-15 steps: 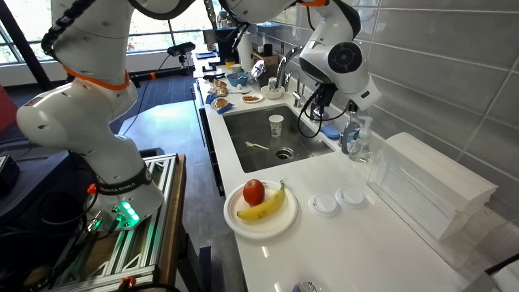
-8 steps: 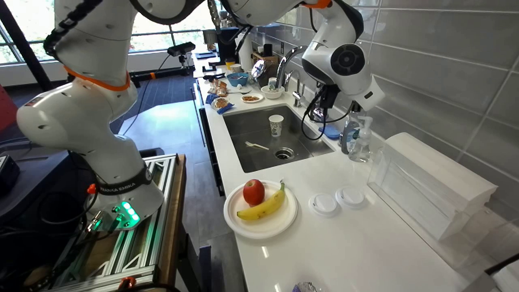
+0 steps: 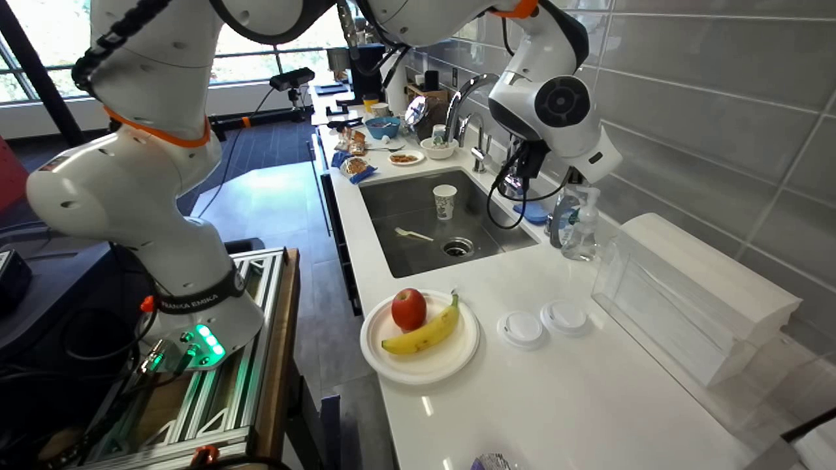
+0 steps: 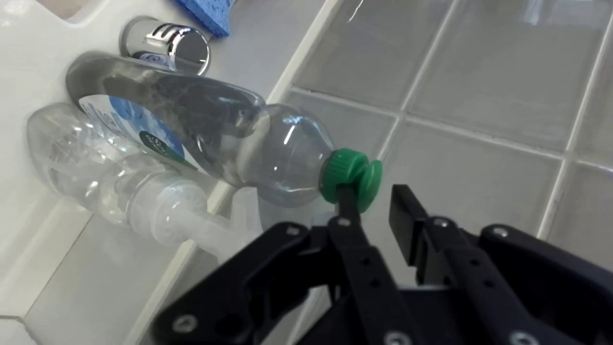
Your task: Open the soap bottle
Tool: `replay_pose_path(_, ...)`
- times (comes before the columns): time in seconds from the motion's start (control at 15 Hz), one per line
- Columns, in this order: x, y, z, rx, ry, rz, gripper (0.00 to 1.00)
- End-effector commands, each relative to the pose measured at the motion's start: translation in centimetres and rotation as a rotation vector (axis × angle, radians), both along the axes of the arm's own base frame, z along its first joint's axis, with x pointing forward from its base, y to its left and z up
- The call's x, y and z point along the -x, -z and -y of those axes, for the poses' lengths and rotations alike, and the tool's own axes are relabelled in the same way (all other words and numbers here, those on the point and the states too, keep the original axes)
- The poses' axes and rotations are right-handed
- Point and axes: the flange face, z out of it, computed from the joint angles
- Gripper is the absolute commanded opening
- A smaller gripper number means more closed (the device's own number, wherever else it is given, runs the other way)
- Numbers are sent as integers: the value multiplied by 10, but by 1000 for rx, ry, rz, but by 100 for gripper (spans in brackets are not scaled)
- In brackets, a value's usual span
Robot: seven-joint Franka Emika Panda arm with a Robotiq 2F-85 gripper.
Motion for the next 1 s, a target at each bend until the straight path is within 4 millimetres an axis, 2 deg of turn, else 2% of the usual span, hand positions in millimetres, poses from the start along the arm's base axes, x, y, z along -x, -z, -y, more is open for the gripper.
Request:
replay_pose_path(0.0, -3, 6, -1, -7, 3, 17, 2)
replay_pose_path(0.47, -2, 7, -5, -1, -16, 12, 1)
replay_pose_path(0.93, -3, -11, -19, 25, -49, 26, 1)
